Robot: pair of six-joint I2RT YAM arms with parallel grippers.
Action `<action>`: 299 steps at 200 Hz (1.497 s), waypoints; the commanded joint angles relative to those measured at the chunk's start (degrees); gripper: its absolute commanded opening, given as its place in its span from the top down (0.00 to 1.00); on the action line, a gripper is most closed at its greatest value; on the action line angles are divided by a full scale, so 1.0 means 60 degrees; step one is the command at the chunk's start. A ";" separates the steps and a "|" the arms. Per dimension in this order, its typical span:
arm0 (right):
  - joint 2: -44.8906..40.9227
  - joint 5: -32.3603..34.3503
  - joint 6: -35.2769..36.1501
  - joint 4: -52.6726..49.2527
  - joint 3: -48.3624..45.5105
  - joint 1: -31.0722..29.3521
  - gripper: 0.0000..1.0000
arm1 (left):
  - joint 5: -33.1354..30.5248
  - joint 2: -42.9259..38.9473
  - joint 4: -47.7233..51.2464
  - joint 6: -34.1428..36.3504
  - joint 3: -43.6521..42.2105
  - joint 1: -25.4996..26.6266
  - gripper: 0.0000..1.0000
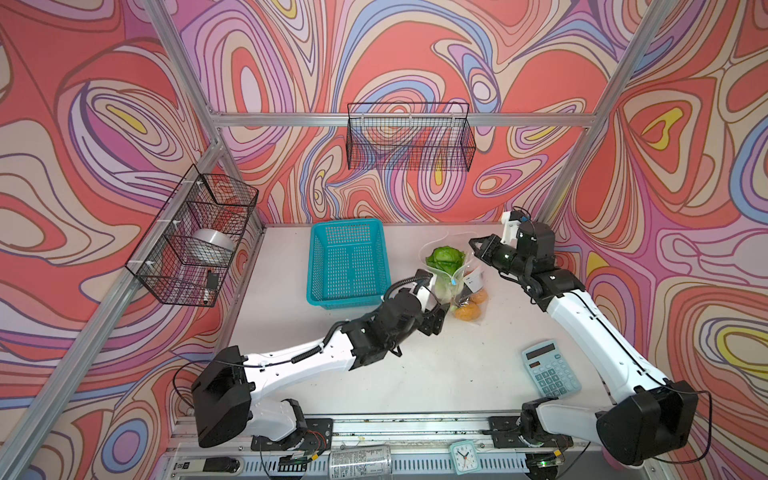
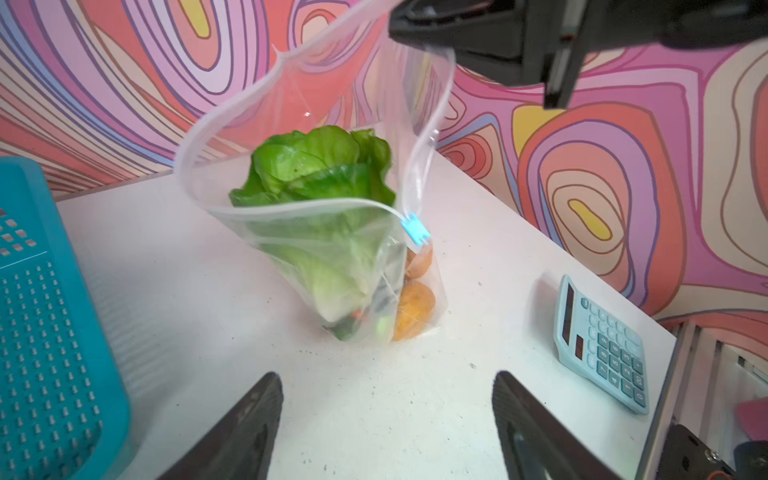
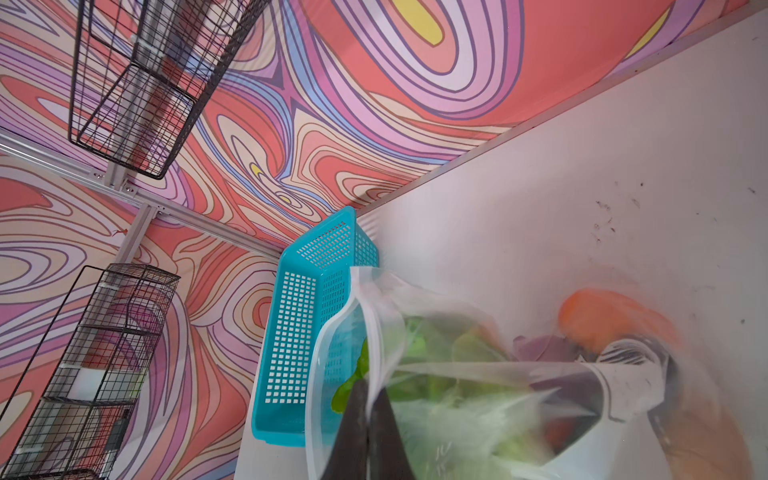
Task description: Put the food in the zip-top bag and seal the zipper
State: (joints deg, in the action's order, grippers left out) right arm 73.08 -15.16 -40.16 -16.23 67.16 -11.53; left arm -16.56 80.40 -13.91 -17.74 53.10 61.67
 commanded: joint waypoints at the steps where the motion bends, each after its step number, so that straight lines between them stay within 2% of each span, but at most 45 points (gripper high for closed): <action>1: 0.0032 0.0309 -0.0187 0.0341 0.0018 0.0075 1.00 | -0.0955 0.0687 -0.2350 0.0172 -0.0058 -0.0057 0.19; 30: -0.0058 0.0311 -0.0277 0.0564 -0.0160 0.0067 1.00 | -0.0603 0.1760 -0.3959 0.0410 0.0389 0.0107 0.19; 52: -0.0108 0.0278 -0.0303 0.0560 -0.0162 0.0069 1.00 | -0.0818 0.2566 -0.4608 0.0613 0.1015 0.0108 0.19; 81: -0.0139 0.0240 -0.0287 0.0521 -0.0162 0.0074 1.00 | -0.1018 0.3096 -0.4705 0.0737 0.1738 0.0038 0.31; 103: -0.0183 0.0241 -0.0260 0.0505 -0.0206 0.0068 1.00 | -0.0982 0.3166 -0.4416 0.0447 0.1995 -0.0170 0.48; 135: -0.0257 0.0254 -0.0243 0.0537 -0.0263 0.0076 1.00 | -0.0439 0.3166 -0.3760 -0.0320 0.2107 -0.0673 0.81; 170: -0.0351 0.0336 -0.0133 0.0478 -0.0250 0.0074 1.00 | -0.0011 0.2938 -0.3311 -0.0283 0.2148 -0.0784 1.00; 221: -0.0417 0.0261 -0.0135 0.0522 -0.0195 0.0070 1.00 | 0.1298 0.2404 -0.2300 -0.0459 0.2419 -0.1259 1.00; 265: -0.0519 -0.0295 -0.0307 0.0985 -0.0038 0.0076 1.00 | 0.1790 0.2013 -0.1292 0.0591 0.3298 -0.1865 1.00; 299: -0.0694 0.0027 -0.0487 0.1346 0.0108 0.0076 1.00 | 0.1765 0.1899 -0.1132 0.1290 0.3483 -0.2090 1.00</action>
State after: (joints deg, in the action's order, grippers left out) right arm 70.98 -15.25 -42.00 -12.27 66.19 -11.27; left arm -6.87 94.35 -21.89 -14.92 72.27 49.71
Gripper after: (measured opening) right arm 0.042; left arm 0.067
